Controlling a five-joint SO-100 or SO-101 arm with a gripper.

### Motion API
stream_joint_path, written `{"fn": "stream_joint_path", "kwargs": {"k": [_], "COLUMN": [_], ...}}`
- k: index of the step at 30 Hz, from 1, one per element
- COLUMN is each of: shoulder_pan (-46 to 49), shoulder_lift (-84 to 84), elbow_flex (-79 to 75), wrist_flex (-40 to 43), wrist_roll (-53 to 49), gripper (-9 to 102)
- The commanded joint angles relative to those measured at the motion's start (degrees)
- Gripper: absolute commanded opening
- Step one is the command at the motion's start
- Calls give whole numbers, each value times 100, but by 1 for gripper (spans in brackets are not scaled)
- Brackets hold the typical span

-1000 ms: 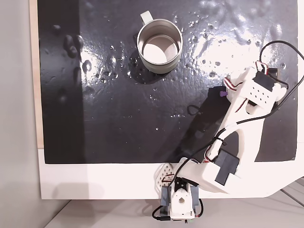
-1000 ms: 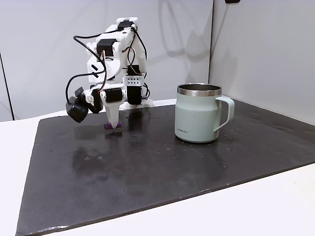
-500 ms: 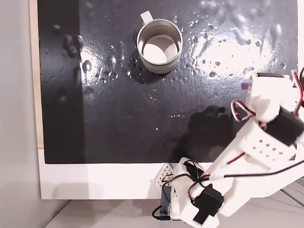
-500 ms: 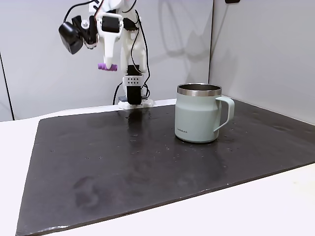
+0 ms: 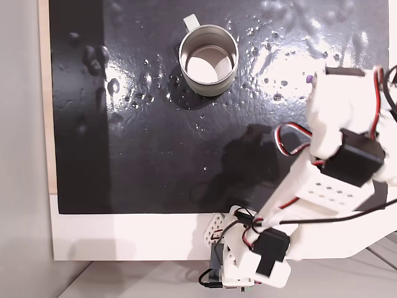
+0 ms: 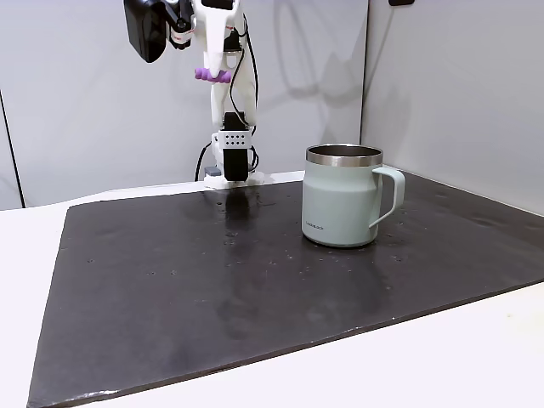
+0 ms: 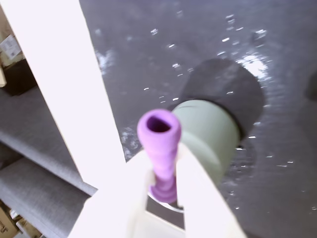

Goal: Grasp a pengrip and put it in the cup.

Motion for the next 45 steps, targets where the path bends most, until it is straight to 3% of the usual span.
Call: {"fn": "stream_joint_path", "kwargs": {"k": [1,16,27,32,45], "shoulder_pan": [-439,-2426,-2839,-2865,-2962], "shoulder_lift": [-352,-1784,-1749,-1591,-1354], "elbow_flex": [-1011,-1890,-1679,-1459,-1178], "wrist_flex": [114,167,185,193,193], "wrist_roll": [431,1705,1907,1811,1819], "gripper": [0,0,1,28,30]}}
